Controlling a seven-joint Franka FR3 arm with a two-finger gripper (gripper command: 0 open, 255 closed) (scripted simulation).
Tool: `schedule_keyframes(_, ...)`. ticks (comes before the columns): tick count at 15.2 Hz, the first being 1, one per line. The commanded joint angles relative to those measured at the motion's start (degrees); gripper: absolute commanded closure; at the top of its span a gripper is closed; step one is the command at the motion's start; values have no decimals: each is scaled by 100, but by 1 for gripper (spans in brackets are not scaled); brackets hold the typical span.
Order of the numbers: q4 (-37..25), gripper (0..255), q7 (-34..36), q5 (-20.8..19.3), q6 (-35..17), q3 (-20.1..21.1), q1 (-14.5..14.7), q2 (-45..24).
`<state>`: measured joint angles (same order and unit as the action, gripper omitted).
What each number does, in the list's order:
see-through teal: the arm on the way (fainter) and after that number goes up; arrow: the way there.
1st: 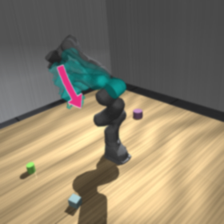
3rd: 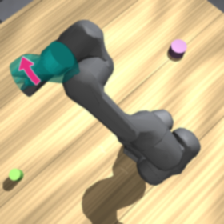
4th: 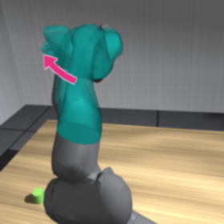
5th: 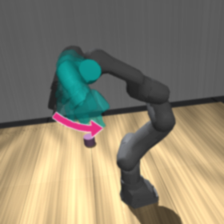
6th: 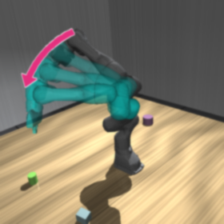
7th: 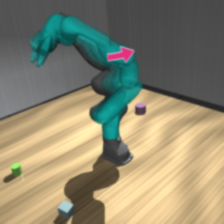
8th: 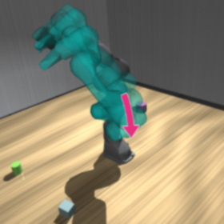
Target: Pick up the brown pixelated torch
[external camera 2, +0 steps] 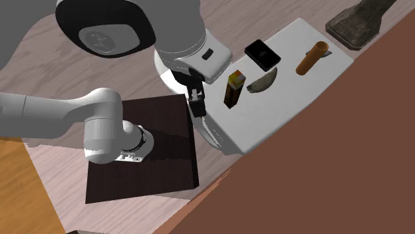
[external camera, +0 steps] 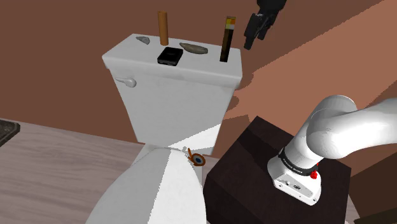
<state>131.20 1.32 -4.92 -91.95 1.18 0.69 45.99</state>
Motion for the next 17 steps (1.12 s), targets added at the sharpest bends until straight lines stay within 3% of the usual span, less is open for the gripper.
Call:
schedule_keyframes(1,0,0,0,0,0,0,0,0)
schedule_keyframes(10,-3162,0,-194,326,1239,-92,68,-2648)
schedule_keyframes(17,-2528,0,-185,331,780,-95,69,-2480)
